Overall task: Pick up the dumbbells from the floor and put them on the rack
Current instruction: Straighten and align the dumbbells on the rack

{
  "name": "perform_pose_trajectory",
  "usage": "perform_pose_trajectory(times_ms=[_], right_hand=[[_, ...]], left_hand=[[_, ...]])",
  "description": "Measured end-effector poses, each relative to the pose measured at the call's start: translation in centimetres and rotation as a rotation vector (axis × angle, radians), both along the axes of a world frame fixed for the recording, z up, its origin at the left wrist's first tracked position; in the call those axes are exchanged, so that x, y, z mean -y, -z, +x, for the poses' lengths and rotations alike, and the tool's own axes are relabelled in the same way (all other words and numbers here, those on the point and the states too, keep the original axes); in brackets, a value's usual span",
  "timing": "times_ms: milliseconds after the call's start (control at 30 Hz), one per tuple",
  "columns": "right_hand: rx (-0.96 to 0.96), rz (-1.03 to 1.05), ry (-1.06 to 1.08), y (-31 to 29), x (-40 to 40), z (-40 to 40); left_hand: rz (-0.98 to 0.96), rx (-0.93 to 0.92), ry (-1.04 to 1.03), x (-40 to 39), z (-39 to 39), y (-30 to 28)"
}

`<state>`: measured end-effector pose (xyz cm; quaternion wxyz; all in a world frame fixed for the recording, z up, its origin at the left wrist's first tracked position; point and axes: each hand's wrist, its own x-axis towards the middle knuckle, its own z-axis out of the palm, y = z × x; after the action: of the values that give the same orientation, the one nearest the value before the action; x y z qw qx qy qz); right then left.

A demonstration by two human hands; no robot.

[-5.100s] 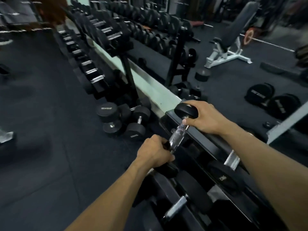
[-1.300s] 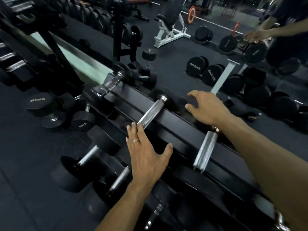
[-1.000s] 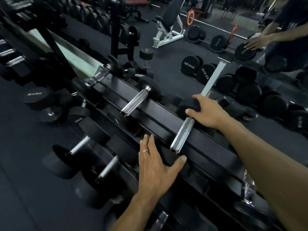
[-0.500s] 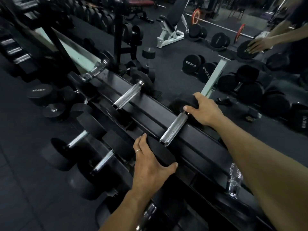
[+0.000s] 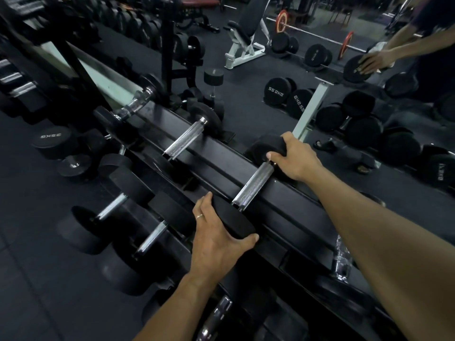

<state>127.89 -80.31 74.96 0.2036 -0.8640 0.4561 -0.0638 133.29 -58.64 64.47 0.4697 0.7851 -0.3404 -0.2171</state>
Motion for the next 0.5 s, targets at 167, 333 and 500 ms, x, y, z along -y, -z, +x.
perform_pose_trajectory(times_ms=[167, 333, 500], right_hand=[[0.04, 0.068, -0.012, -0.8, -0.5, -0.6], [0.002, 0.006, -0.109, -1.5, -1.2, -4.8], [-0.064, -0.113, -0.122, -3.2, -1.1, -11.4]], left_hand=[[0.082, -0.01, 0.003, -0.1, -0.2, -0.7], [0.066, 0.127, -0.083, -1.1, -3.7, -2.4], [0.043, 0.338, -0.177, -1.1, -9.8, -3.5]])
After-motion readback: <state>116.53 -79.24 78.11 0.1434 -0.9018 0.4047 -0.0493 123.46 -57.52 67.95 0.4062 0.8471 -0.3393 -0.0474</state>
